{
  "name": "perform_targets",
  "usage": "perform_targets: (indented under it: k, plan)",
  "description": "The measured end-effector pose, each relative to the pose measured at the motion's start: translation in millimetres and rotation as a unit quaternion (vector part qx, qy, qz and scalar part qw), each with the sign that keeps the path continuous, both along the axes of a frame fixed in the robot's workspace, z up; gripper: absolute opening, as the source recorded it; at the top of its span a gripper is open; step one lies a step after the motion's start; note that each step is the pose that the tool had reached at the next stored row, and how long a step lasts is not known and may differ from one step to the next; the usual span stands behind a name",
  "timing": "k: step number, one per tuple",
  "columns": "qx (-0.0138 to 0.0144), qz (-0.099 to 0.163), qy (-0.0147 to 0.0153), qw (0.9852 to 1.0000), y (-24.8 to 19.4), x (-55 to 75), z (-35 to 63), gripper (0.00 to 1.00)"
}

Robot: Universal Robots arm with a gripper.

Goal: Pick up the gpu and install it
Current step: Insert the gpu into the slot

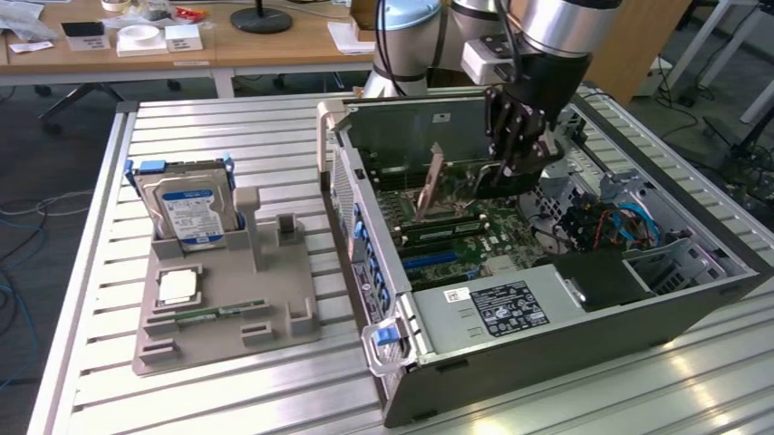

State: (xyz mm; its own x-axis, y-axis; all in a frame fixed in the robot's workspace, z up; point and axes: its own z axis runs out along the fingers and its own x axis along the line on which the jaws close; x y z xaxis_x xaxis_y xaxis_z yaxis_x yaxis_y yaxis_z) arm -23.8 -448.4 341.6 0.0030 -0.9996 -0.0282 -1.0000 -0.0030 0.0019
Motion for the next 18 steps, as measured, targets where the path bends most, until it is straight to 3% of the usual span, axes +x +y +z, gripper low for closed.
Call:
perform_targets:
  k: [18]
  plan:
    - [0.0000, 0.004, 0.0000, 1.0000, -5.0, -12.3, -13.9, 0.27]
